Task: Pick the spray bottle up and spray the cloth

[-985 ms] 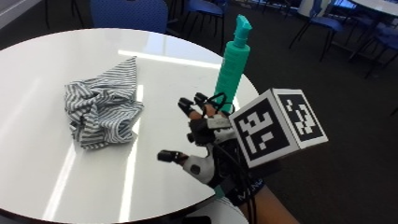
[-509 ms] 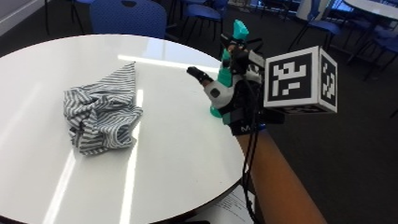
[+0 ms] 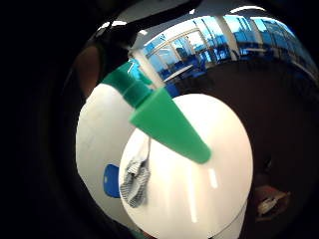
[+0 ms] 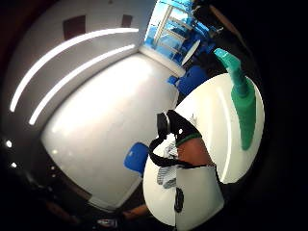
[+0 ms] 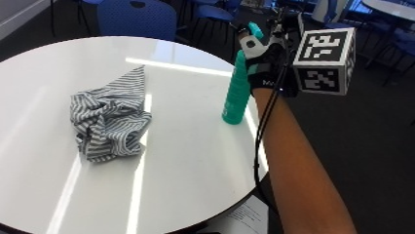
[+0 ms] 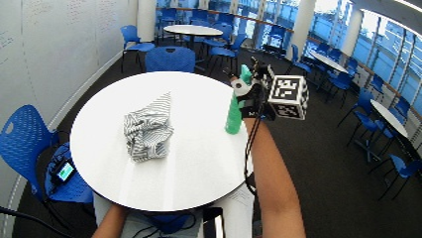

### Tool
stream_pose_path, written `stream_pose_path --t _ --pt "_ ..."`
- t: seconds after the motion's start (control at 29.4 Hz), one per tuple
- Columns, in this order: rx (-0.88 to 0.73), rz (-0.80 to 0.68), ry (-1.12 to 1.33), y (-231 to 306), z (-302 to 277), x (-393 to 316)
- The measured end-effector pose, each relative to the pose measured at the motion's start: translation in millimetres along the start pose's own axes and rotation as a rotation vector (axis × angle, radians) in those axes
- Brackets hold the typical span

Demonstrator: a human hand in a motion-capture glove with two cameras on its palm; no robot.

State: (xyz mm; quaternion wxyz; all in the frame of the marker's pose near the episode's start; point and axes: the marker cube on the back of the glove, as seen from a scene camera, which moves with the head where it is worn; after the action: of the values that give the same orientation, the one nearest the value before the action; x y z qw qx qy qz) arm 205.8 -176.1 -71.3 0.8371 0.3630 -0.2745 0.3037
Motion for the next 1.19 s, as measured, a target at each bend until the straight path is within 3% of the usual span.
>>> stream_pose_path --t 0.27,0.54,1.19 --pt "-0.071 0.276 -0.043 -22 18 45" --pt "-0.148 0.405 -0.037 -20 30 57" --pt "-0.052 0.516 0.054 -33 32 77"
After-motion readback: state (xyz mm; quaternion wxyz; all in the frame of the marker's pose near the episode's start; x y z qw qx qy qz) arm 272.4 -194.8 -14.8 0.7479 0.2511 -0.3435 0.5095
